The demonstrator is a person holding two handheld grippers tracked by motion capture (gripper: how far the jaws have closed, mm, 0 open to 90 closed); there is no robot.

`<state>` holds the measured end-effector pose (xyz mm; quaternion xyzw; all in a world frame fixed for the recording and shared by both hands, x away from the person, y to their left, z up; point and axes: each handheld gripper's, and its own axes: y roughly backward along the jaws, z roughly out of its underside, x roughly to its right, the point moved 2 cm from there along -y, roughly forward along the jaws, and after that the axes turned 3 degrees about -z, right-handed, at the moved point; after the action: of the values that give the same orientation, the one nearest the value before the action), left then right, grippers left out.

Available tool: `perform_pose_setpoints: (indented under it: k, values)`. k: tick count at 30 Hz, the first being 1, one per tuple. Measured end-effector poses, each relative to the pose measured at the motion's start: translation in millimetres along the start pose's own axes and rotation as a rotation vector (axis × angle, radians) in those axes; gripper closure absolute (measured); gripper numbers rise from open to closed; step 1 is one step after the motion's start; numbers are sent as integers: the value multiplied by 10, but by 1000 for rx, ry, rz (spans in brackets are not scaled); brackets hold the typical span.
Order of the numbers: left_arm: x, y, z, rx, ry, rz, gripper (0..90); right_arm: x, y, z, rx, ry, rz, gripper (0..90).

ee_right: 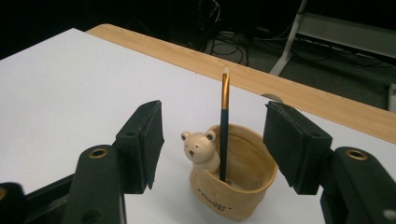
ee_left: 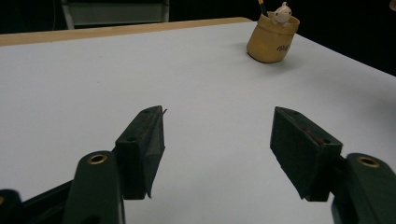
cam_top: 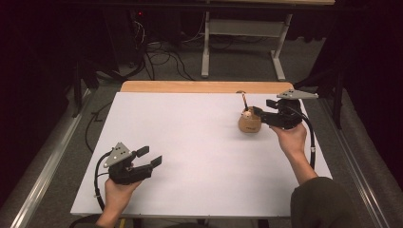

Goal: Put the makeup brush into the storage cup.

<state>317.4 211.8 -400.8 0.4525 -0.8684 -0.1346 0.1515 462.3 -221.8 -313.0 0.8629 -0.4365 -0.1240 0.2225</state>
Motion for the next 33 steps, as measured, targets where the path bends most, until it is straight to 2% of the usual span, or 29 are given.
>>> perform_pose_setpoints:
  k: [6,18,33]
  values:
    - [6,3,4,-1,-5,0,355,-8,36,31,8,4,-8,399]
    - [11,-4,4,-2,-5,0,354,7,141,75,34,-21,-19,398]
    - [6,4,6,0,-5,-2,354,-22,246,138,57,-18,-35,397]
